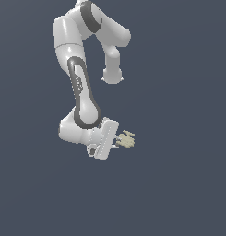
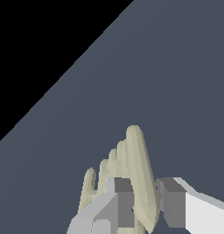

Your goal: Pick up the object and move it to a goal position.

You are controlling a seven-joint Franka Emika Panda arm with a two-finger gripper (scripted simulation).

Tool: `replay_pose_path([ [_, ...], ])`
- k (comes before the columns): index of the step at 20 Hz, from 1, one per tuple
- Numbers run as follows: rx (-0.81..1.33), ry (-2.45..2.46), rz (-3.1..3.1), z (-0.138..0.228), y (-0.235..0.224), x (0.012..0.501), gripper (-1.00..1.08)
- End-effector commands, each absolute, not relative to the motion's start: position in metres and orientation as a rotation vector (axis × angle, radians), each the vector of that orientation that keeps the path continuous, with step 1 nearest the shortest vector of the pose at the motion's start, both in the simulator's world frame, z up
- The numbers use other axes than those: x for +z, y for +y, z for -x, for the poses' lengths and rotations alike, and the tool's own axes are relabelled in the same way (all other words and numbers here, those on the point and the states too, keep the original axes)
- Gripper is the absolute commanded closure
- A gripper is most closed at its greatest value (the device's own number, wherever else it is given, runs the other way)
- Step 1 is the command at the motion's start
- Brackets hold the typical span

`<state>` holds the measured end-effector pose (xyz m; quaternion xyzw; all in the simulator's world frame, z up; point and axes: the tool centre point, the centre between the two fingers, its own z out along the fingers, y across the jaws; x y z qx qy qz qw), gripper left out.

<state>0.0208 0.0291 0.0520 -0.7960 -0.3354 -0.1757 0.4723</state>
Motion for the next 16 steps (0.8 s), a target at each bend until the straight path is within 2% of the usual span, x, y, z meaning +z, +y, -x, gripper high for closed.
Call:
replay_pose_path([
  [1,-0.430,-0.822,1.948,-0.026,0.030,0.055,1.08],
  [16,-0.426,-0.823,1.943,-0.082,0.034,0.084,1.08],
])
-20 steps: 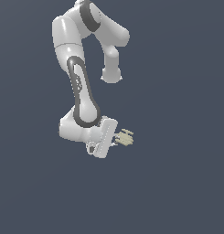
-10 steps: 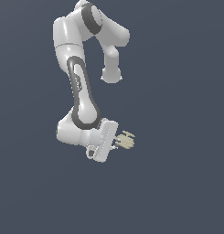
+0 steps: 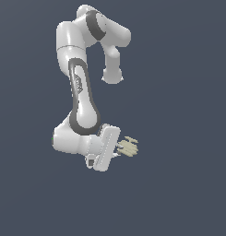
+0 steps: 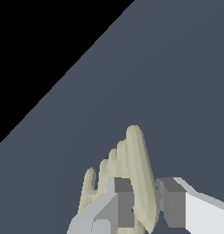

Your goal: Pick up the object and move it to a goal position.

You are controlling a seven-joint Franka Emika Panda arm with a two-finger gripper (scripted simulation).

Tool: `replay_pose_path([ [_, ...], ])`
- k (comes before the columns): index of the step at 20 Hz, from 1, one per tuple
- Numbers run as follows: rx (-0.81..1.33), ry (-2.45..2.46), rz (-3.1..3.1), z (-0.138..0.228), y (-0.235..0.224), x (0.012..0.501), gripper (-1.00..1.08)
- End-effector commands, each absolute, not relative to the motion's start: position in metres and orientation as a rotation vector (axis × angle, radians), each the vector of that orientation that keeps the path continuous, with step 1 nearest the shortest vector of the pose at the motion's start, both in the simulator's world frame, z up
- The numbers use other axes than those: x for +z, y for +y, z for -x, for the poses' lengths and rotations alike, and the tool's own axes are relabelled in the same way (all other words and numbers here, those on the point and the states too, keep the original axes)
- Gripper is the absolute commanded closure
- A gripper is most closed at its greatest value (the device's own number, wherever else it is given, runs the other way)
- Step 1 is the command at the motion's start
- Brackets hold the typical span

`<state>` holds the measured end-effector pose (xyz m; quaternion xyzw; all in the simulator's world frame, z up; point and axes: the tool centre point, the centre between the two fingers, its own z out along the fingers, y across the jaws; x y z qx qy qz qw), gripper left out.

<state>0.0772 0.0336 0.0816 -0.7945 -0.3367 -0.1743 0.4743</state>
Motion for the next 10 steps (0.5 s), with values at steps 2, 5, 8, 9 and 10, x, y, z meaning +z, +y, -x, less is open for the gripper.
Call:
replay_pose_path([
  [2,-0.426,-0.823,1.943,-0.0862,0.0340,0.0860,1.08],
  [5,-0.425,-0.823,1.942,-0.0907,0.0343,0.0881,1.08],
  [8,-0.426,-0.823,1.941,-0.0930,0.0345,0.0891,1.08],
  [9,-0.426,-0.823,1.941,-0.0934,0.0345,0.0892,1.08],
  [10,-0.426,-0.823,1.941,-0.0935,0.0345,0.0892,1.08],
])
